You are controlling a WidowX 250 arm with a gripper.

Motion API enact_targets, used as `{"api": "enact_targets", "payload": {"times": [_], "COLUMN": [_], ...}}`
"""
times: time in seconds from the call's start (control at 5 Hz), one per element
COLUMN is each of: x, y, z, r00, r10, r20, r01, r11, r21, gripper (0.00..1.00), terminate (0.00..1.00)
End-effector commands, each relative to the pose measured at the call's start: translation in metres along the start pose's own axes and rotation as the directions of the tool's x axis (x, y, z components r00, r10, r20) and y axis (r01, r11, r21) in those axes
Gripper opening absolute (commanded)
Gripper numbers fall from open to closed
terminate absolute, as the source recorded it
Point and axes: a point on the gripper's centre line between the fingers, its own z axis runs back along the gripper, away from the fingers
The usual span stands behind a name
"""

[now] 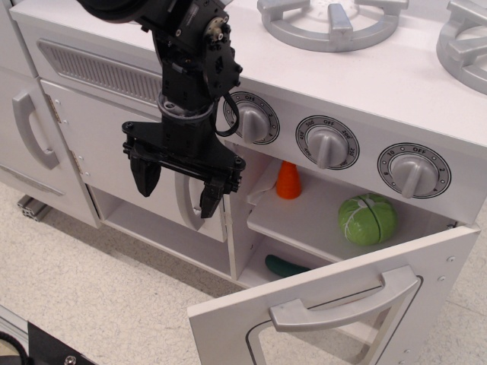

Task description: Close oven

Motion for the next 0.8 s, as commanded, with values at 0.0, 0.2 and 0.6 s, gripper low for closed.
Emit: {"api": "enact_targets", "payload": {"times": [0.0, 0.2, 0.6], "x": [0.000, 0.001, -0.014], "y": [0.000, -0.007, -0.031], "z": [0.000, 0.004, 0.034], "r00": [1.000, 0.999, 0.979], "r10": [0.000, -0.039, -0.197], "r20": [0.000, 0.019, 0.047], "r01": [0.000, 0.039, 0.200], "r11": [1.000, 0.999, 0.976], "r21": [0.000, -0.004, -0.087], "gripper": [1.00, 1.00, 1.00], "terminate": [0.00, 0.00, 0.00]}}
